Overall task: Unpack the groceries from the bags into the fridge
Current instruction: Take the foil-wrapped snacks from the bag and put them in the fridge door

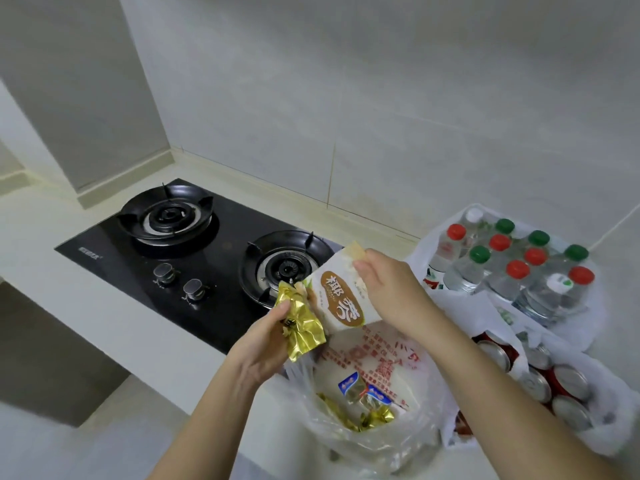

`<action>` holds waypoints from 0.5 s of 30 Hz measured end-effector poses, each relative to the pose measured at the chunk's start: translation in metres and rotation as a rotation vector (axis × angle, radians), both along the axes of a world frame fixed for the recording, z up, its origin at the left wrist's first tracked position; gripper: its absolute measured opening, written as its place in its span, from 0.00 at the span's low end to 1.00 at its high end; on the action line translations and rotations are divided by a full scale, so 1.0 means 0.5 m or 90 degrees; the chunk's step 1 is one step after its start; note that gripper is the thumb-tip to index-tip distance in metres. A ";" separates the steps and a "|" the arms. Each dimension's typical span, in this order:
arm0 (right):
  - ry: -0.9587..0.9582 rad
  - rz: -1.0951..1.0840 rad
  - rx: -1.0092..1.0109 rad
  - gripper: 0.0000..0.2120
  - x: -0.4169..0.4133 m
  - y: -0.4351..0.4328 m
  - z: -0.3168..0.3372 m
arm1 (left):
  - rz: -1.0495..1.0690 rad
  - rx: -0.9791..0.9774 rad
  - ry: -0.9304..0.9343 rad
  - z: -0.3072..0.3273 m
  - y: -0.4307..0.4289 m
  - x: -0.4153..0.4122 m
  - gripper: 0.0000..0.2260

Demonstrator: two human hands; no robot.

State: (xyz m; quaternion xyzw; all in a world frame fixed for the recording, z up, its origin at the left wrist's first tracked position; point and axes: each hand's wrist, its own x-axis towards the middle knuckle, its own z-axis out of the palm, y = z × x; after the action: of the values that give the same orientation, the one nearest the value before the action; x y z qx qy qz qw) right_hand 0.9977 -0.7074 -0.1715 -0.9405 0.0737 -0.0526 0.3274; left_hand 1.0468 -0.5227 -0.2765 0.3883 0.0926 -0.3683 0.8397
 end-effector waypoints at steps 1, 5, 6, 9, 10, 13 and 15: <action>-0.007 -0.001 0.040 0.16 0.006 0.004 0.005 | 0.013 -0.024 -0.005 0.001 0.005 0.003 0.40; -0.007 -0.007 0.150 0.17 0.028 0.018 0.013 | 0.029 -0.085 -0.036 0.010 0.027 0.003 0.43; -0.001 -0.009 0.167 0.18 0.033 0.022 0.013 | 0.033 -0.090 -0.033 0.016 0.032 0.001 0.40; 0.023 -0.029 0.260 0.17 0.048 0.035 0.010 | 0.065 -0.066 -0.011 0.036 0.053 -0.006 0.22; 0.049 -0.039 0.339 0.15 0.050 0.043 0.011 | 0.087 -0.052 0.000 0.042 0.063 -0.008 0.19; 0.132 -0.036 0.615 0.16 0.049 0.081 0.010 | 0.148 -0.055 0.026 0.048 0.099 -0.010 0.18; 0.154 -0.021 0.710 0.18 0.044 0.115 0.003 | 0.182 -0.069 0.024 0.055 0.127 -0.014 0.17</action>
State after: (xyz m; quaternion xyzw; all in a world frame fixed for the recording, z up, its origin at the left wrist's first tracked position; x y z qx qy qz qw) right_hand 1.0198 -0.6497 -0.1697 -0.6233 0.1418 0.0973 0.7629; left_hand 1.0397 -0.4591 -0.2490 0.3180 0.1425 -0.2566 0.9015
